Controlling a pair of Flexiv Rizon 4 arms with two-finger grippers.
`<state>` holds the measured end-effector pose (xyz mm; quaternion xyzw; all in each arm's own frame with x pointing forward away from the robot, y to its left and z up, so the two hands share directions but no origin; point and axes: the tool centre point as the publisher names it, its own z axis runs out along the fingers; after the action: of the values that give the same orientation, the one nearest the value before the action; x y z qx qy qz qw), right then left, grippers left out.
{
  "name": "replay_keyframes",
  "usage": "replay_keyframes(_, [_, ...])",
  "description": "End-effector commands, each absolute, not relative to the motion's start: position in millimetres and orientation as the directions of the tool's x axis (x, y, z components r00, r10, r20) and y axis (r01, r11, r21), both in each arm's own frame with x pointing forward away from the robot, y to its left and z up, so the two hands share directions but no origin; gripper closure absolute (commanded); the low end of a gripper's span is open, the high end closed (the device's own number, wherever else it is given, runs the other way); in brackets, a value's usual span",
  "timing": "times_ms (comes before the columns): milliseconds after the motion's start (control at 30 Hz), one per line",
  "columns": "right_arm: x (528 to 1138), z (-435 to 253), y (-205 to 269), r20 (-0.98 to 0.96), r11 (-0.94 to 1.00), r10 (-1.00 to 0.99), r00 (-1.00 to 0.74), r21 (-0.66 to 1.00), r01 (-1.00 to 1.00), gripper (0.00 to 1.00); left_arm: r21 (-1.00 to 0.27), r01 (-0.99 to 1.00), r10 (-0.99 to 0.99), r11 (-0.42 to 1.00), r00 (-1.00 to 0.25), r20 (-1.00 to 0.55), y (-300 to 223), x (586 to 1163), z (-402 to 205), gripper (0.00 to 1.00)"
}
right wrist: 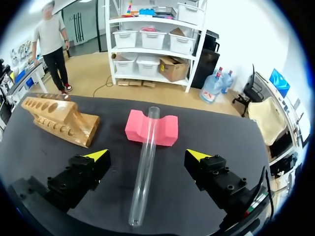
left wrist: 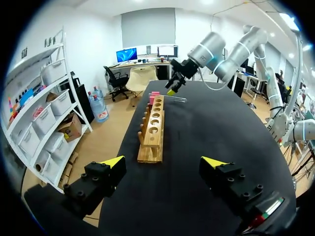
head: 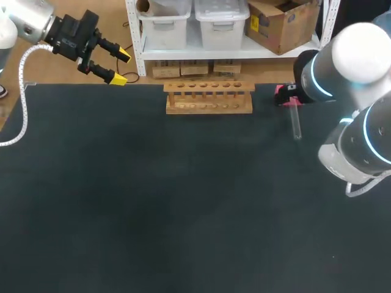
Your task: Grasp the test tube, adjust it, and insert it.
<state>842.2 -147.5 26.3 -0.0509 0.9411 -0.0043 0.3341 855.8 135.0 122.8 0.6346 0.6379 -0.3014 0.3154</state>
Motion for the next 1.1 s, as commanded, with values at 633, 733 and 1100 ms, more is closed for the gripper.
replay_keyframes(633, [837.5,7.2,-145.5,-0.746,0.998,-0.059,-0.663,-0.022,-0.065,0.00,0.019,1.000,0.621,0.015,0.006,-0.784,134.8,854.4,122.6,0.00])
replay_keyframes(733, [838.6,1.7,-144.3,-0.741,0.997,-0.060,-0.668,-0.020,-0.068,0.00,0.019,1.000,0.621,0.015,0.006,-0.784,134.8,854.4,122.6,0.00])
replay_keyframes(1100, [845.8,-9.0,-143.2,-0.726,0.997,-0.059,-0.685,-0.014,-0.072,0.00,0.019,1.000,0.621,0.015,0.006,-0.784,134.8,854.4,122.6,0.00])
